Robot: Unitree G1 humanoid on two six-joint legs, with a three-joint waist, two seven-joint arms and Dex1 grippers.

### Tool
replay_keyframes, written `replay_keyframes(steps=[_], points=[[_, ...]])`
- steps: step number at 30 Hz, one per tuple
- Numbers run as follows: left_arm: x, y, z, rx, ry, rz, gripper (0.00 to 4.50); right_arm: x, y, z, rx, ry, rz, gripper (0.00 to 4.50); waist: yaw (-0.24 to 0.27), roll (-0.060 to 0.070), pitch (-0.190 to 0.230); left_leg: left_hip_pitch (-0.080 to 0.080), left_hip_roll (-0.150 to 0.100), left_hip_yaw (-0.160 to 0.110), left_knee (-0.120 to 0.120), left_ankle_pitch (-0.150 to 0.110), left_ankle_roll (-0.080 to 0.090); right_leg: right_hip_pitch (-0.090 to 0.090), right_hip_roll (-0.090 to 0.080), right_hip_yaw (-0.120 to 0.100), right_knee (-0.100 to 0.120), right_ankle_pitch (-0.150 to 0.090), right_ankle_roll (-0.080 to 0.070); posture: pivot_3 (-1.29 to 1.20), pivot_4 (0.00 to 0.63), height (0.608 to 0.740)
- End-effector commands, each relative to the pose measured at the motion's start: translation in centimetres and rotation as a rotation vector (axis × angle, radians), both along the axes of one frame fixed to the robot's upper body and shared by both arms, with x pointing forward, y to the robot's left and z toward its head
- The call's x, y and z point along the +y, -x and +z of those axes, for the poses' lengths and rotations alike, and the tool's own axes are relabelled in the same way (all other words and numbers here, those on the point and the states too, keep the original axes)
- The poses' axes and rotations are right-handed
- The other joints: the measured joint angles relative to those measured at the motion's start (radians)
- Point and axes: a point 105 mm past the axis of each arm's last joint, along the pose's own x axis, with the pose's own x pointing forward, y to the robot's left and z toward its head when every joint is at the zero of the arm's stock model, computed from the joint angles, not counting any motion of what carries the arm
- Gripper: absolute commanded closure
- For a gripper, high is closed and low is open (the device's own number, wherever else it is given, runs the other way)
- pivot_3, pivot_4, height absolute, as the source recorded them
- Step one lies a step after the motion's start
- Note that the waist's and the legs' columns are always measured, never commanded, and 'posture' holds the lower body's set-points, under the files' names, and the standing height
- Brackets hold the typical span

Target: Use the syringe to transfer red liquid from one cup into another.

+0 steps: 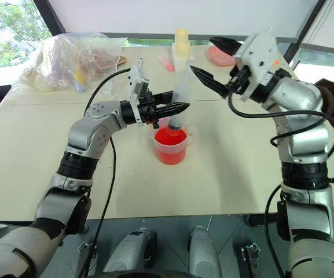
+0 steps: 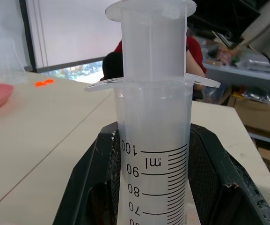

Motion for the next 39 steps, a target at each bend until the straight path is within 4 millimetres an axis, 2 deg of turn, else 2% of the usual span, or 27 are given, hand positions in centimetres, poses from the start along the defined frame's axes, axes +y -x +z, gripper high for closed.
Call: replay_keyframes(steps=[1, 6, 11, 15, 17, 19, 27, 32, 36, 39], points=[[1.4, 0.4, 4.8, -0.011, 0.175, 0.005, 3.05, -2.4, 3.2, 2.5, 0.017, -0.138, 0.030, 1.06, 0.004, 0.000, 0.000, 0.000, 0.000, 0.000, 0.000, 0.000, 0.000, 0.000, 0.000, 0.000, 0.000, 0.000, 0.000, 0.00, 0.150, 0.740], [2.3, 1.0, 6.6, -0.040, 0.187, 0.013, 3.05, -3.4, 4.5, 3.0, 0.049, -0.182, 0.032, 1.06, -0.007, 0.000, 0.000, 0.001, 0.000, 0.001, 0.000, 0.000, 0.000, 0.000, 0.000, 0.000, 0.001, 0.000, 0.000, 0.00, 0.150, 0.740], [2.4, 0.6, 7.5, -0.066, 0.185, 0.023, 3.05, -3.6, 3.4, 2.1, 0.060, -0.154, -0.019, 1.06, -0.007, 0.000, 0.000, 0.001, 0.000, 0.002, 0.000, 0.000, 0.000, 0.000, 0.000, 0.001, 0.001, 0.000, 0.000, 0.00, 0.150, 0.740], [3.1, -1.3, 9.5, -0.098, 0.219, 0.074, 3.05, -3.4, 1.8, 2.0, 0.033, -0.104, -0.043, 1.06, -0.006, 0.000, 0.000, 0.001, -0.001, 0.002, 0.001, 0.000, 0.000, 0.000, 0.000, 0.000, 0.001, 0.000, 0.000, 0.00, 0.150, 0.740], [4.1, -2.7, 11.0, -0.125, 0.233, 0.120, 3.05, -3.4, 0.7, 2.6, -0.013, -0.088, -0.068, 1.06, -0.007, 0.000, 0.000, 0.001, -0.001, 0.002, 0.001, 0.000, 0.000, 0.000, 0.000, 0.000, 0.001, 0.000, 0.000, 0.00, 0.150, 0.740], [4.7, -3.8, 11.5, -0.169, 0.199, 0.161, 3.05, -3.0, -0.2, 3.3, -0.062, -0.075, -0.078, 1.06, -0.012, 0.000, 0.000, 0.001, -0.002, 0.004, 0.001, 0.000, 0.000, 0.000, 0.001, 0.000, 0.001, 0.000, 0.000, 0.00, 0.150, 0.740], [5.3, -6.7, 8.3, -0.231, 0.026, 0.249, 3.05, -0.6, -2.9, 4.5, -0.181, -0.047, -0.070, 1.06, -0.007, 0.000, 0.001, 0.000, -0.001, 0.006, 0.000, 0.000, 0.000, -0.001, 0.002, 0.000, 0.001, 0.000, 0.000, 0.00, 0.150, 0.740], [5.0, -7.0, 7.2, -0.218, 0.027, 0.242, 3.05, 0.7, -3.9, 4.5, -0.219, -0.026, -0.070, 1.06, -0.007, 0.000, 0.001, -0.001, -0.001, 0.004, 0.000, 0.000, 0.000, -0.001, 0.002, 0.000, 0.001, 0.000, 0.000, 0.00, 0.150, 0.740], [4.4, -7.3, 5.2, -0.215, -0.016, 0.244, 3.05, 2.5, -5.2, 4.8, -0.241, -0.030, -0.047, 1.06, -0.014, 0.000, 0.001, -0.001, -0.001, 0.004, 0.000, 0.000, 0.000, -0.002, 0.002, 0.000, 0.001, 0.000, 0.001, 0.00, 0.150, 0.740], [4.0, -7.3, 4.8, -0.213, -0.016, 0.229, 3.05, 3.2, -6.2, 5.1, -0.253, -0.025, -0.045, 1.06, -0.016, 0.000, 0.001, 0.000, -0.001, 0.004, 0.000, 0.000, 0.000, -0.002, 0.002, 0.000, 0.002, 0.000, 0.001, 0.00, 0.150, 0.740]])
